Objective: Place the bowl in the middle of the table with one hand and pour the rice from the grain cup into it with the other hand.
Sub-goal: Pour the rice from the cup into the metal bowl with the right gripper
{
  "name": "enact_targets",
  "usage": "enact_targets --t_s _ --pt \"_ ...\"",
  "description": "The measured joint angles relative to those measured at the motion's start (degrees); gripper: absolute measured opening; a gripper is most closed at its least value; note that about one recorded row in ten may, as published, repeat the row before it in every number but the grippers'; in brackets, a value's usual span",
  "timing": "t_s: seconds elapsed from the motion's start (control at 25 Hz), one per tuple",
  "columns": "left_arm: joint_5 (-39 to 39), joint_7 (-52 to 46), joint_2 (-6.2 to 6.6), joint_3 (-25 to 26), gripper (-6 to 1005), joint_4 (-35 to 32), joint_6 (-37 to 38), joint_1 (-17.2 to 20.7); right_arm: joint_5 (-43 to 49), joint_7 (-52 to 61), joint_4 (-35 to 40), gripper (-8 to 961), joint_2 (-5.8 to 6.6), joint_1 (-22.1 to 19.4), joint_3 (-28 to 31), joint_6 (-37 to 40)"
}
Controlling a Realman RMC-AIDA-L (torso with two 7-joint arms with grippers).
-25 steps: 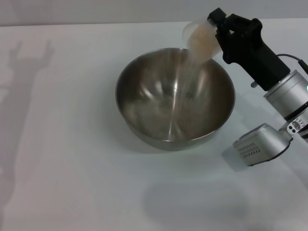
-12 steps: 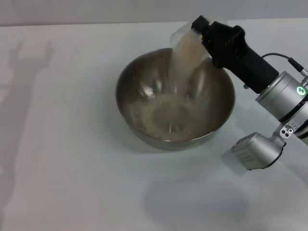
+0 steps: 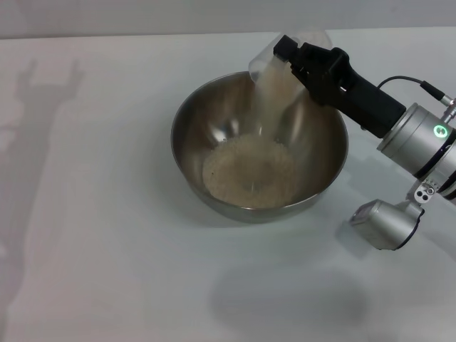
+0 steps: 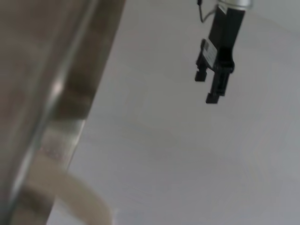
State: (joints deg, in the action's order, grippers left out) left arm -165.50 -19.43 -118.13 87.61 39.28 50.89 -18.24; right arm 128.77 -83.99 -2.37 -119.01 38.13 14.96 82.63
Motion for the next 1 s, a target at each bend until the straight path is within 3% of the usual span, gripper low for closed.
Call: enact_targets --t_s 0.32,1.0 --pt "0.0 0.0 0.0 -0.12 858 0.26 -0.02 0.05 0.84 -3.43 3.14 17 0.0 1.29 -4.22 0.51" --pt "0.0 -0.12 -0.04 -0.17 858 0.77 -0.27 0.09 2.68 -11.62 6.2 17 -0.1 3.27 -6.65 1.61"
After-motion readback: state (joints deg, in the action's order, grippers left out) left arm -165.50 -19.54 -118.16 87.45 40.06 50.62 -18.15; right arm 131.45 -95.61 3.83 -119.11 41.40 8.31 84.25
